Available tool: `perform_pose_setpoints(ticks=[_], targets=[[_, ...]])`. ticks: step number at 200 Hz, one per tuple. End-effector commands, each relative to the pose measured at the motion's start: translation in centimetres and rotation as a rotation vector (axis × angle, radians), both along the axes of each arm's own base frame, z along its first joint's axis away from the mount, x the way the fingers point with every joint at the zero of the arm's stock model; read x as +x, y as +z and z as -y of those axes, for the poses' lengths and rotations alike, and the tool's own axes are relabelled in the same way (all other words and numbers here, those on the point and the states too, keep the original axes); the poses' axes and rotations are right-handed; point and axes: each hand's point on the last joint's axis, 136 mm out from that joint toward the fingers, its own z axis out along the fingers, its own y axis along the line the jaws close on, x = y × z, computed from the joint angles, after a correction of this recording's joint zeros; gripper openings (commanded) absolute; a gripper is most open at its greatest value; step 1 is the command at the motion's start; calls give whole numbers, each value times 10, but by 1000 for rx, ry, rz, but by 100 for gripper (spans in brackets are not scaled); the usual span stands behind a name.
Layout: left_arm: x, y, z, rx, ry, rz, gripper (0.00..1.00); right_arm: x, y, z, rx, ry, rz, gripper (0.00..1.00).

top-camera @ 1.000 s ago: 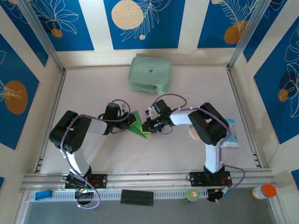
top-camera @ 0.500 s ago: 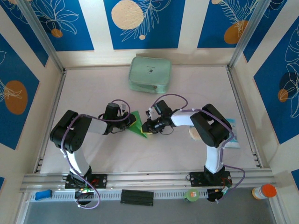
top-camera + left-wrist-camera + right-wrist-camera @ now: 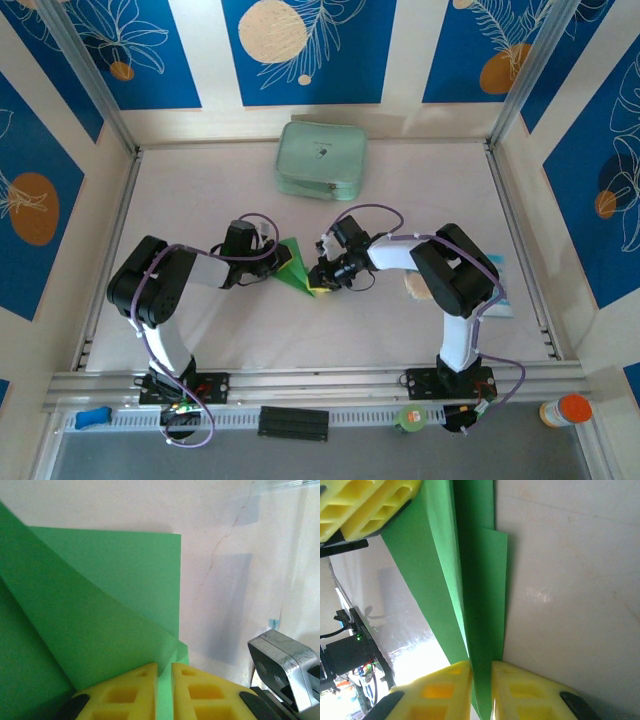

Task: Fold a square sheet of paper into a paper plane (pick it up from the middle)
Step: Fourth fold the wing at the center of the table.

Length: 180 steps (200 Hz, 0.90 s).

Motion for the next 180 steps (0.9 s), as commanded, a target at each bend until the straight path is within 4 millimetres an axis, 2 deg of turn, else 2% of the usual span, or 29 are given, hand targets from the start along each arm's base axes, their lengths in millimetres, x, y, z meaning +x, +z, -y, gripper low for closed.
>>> perform_pose_setpoints(ticks=[1,33,95,180], targets=[[-5,-16,-7,22,4,-35,16,-13,-3,5,-13,18,-60,16],[-6,-16,-7,22,4,-33,16,-14,-10,4,-32,20,-75,15],[-6,-16,-7,23,2,-34,16,-6,18,11,-37,-8,-1,25],[-7,-15,-7,17,3,-36,16,-5,22,3,-8,3,-11,20]])
